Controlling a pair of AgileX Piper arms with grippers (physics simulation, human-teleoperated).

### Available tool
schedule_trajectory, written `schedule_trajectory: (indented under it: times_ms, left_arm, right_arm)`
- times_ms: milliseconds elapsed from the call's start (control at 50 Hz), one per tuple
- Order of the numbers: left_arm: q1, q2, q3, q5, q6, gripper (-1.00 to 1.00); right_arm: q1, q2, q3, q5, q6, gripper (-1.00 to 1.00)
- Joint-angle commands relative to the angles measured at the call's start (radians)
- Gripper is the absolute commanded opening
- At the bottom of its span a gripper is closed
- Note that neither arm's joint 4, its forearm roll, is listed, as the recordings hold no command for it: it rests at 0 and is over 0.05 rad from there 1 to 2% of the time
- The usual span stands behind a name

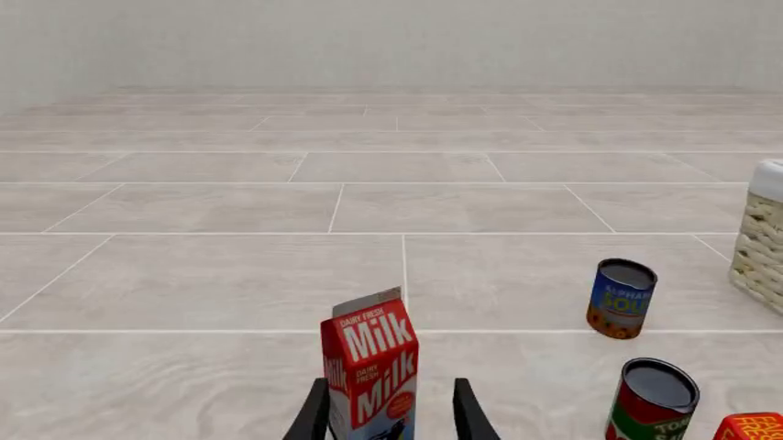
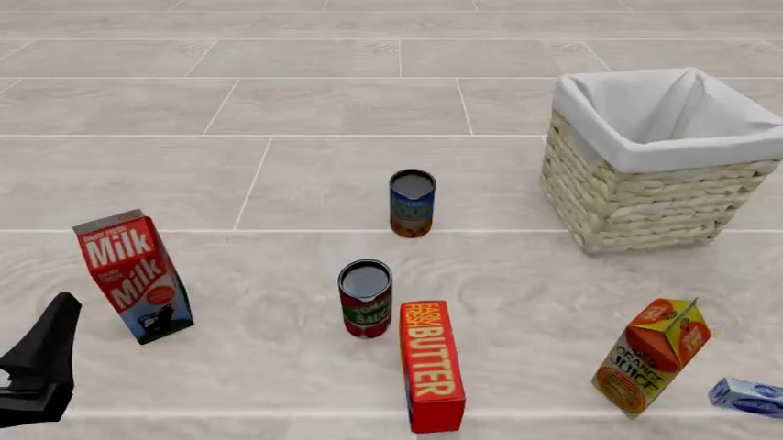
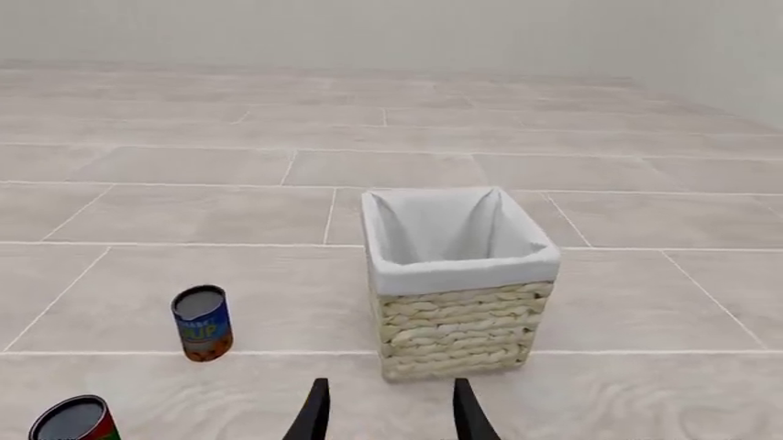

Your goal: Pick the cream cheese and place it in the basket.

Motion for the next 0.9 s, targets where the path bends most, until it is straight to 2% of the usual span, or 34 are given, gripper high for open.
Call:
schedule_trajectory:
  times_ms: [20, 60, 120, 180, 280, 380, 440, 540, 640, 740, 780, 900]
  left_arm:
    - [0.000, 0.000, 0.000, 0.000, 0.000, 1.00]
    - [0.000, 0.000, 0.000, 0.000, 0.000, 1.00]
    - [0.000, 0.000, 0.000, 0.000, 0.000, 1.00]
    - [0.000, 0.000, 0.000, 0.000, 0.000, 1.00]
    - [0.000, 0.000, 0.000, 0.000, 0.000, 1.00]
    - [0.000, 0.000, 0.000, 0.000, 0.000, 1.00]
    - [0.000, 0.000, 0.000, 0.000, 0.000, 1.00]
    - [0.000, 0.000, 0.000, 0.000, 0.000, 1.00]
    - [0.000, 0.000, 0.000, 0.000, 0.000, 1.00]
    - [0.000, 0.000, 0.000, 0.000, 0.000, 1.00]
    - [0.000, 0.000, 0.000, 0.000, 0.000, 1.00]
    - [0.000, 0.000, 0.000, 0.000, 0.000, 1.00]
  right_arm:
    - [-0.046, 0.143, -0.143, 0.082, -0.088, 1.00]
    - [-0.026, 0.151, -0.159, 0.108, -0.170, 1.00]
    - [-0.006, 0.174, -0.182, 0.154, -0.239, 1.00]
    - [0.004, 0.191, -0.211, 0.194, -0.258, 1.00]
    - [-0.015, 0.225, -0.294, 0.295, -0.339, 1.00]
    - [-0.036, 0.263, -0.369, 0.384, -0.376, 1.00]
    - [-0.038, 0.278, -0.391, 0.416, -0.380, 1.00]
    - [-0.060, 0.322, -0.460, 0.514, -0.499, 1.00]
    - [-0.081, 0.372, -0.543, 0.588, -0.552, 1.00]
    - [-0.113, 0.429, -0.640, 0.696, -0.650, 1.00]
    - [-0.116, 0.444, -0.664, 0.730, -0.671, 1.00]
    - [-0.167, 0.488, -0.678, 0.756, -0.764, 1.00]
